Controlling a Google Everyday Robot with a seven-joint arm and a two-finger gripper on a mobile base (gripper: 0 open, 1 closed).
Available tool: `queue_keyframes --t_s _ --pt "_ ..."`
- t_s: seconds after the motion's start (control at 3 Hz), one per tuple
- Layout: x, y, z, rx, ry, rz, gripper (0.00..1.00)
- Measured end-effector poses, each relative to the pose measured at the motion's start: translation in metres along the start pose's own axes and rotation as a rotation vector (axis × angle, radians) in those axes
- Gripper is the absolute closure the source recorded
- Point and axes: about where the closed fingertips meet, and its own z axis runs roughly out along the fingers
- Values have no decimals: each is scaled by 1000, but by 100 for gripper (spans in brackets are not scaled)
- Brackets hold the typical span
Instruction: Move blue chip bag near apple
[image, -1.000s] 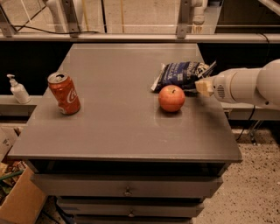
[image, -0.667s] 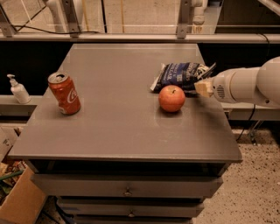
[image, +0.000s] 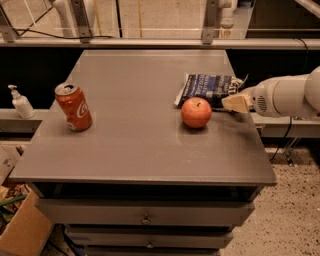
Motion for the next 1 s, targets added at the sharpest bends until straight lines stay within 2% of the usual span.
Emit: queue_keyframes --t_s 0.33,0.67,1.0 --pt "2 -6 -9 15 10 -3 0" --pt "2 -12 -16 28 16 -6 0" --pt "0 -22 -18 21 -14 3 0"
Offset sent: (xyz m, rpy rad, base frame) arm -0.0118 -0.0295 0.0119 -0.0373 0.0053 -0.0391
